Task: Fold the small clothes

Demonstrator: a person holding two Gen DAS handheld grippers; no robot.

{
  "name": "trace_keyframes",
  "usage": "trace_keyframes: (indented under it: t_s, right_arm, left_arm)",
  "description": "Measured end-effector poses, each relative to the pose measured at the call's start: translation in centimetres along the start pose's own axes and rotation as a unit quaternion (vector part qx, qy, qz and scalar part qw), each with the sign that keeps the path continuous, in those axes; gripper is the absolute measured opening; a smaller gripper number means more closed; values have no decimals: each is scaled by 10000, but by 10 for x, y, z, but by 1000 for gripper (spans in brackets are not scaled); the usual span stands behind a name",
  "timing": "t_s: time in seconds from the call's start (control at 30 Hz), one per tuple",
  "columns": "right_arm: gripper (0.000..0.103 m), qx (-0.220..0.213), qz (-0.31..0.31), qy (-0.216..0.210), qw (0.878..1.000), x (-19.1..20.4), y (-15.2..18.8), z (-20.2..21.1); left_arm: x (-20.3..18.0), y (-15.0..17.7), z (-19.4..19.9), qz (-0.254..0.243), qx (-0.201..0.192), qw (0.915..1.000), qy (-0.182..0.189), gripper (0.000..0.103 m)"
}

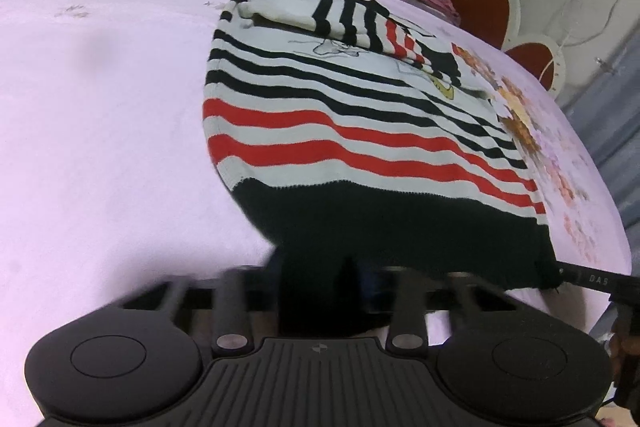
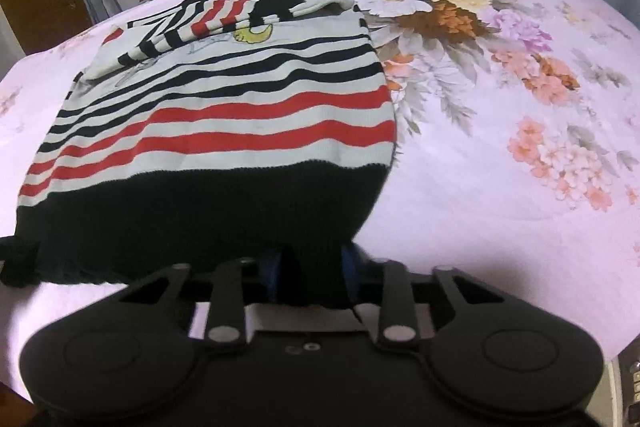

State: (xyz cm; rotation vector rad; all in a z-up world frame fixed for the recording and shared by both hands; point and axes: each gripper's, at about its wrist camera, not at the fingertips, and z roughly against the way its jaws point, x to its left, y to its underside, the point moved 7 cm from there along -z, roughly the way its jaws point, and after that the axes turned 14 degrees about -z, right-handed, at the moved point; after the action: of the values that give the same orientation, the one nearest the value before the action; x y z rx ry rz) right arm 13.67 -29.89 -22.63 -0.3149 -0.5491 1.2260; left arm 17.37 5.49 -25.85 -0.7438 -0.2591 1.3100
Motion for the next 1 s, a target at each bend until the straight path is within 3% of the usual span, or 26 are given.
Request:
trace_keyframes:
  t_s: [0.03,0.3,0.67,0.8,1.0]
  right_arm:
    - [11,29,-16,-75,10000,2,-1,0]
    - [11,-125,-6,-417,9991,14,-29,13]
    - [11,-645,124,-716,9953,36,-94,20]
    - [11,-642,215,-742,9949,40,-111,12]
    - [11,-430,206,-710,9963,35,-110,-7]
  left_arm:
    - [0,-2,0,18,-35,10000,-5,20]
    - [-8,-41,11,-351,-527,9980,18,11]
    - [-7,-110,12,-322,-1172,9926,-14,11]
    - [-6,-127,4,-310,-1175,9926,-36,11]
    - [-1,-119,-13,-174,-866,9960,-98,11]
